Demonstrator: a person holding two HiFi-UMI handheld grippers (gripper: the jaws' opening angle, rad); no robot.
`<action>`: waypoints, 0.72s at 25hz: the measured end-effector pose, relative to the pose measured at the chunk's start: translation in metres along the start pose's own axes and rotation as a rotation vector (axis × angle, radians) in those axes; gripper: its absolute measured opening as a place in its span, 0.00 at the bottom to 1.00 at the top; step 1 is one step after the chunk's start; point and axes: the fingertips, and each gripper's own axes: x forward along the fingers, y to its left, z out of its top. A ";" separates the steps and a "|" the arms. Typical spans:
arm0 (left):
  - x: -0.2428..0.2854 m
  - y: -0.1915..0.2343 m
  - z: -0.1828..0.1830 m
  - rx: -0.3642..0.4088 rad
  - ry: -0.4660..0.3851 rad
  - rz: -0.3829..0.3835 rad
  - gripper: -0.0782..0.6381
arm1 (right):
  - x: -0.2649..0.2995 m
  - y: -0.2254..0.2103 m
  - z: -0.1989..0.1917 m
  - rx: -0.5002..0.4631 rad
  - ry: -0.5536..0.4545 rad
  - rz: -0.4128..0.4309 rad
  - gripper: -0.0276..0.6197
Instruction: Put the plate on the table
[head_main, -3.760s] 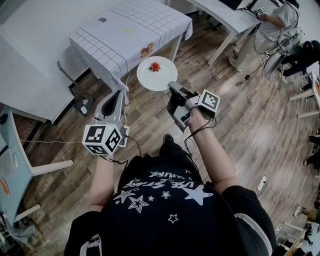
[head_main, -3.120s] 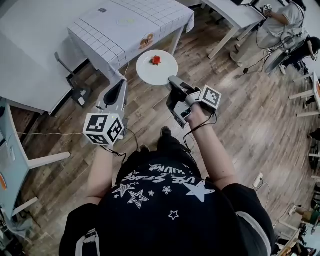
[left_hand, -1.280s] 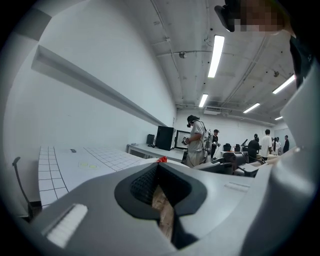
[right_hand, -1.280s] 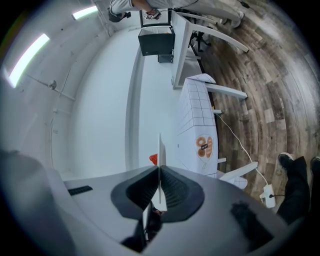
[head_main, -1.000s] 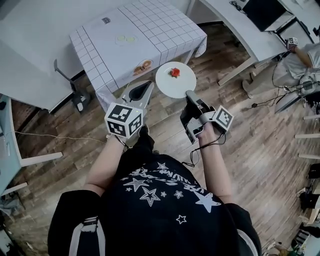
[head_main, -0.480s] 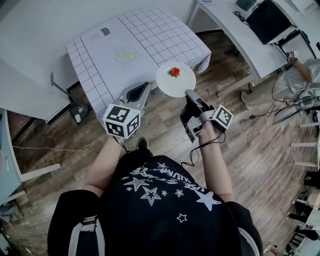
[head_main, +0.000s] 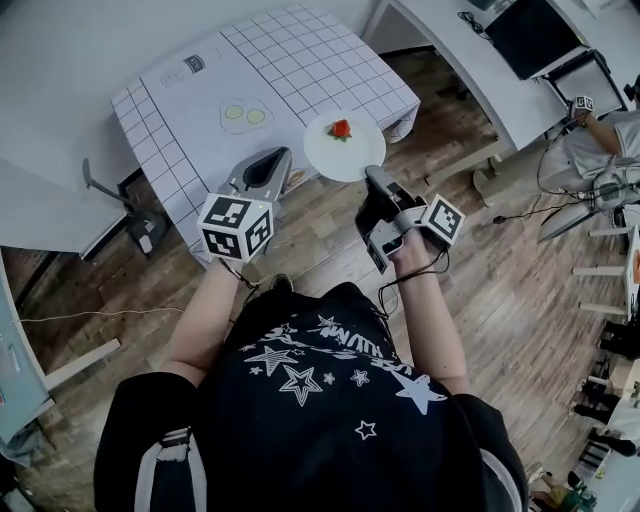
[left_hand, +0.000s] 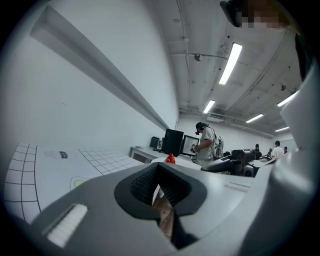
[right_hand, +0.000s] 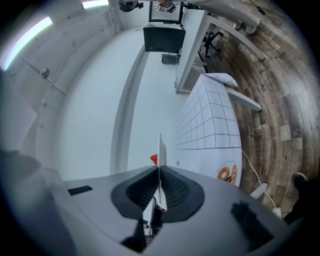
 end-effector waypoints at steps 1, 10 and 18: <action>0.002 0.000 0.000 0.001 0.002 -0.004 0.12 | 0.001 -0.002 0.000 0.003 0.000 -0.006 0.07; 0.018 0.002 0.006 0.037 -0.003 0.023 0.12 | 0.032 -0.002 0.016 0.021 0.045 0.029 0.07; 0.047 0.017 0.012 0.038 -0.001 0.138 0.12 | 0.071 -0.008 0.050 0.033 0.156 0.040 0.07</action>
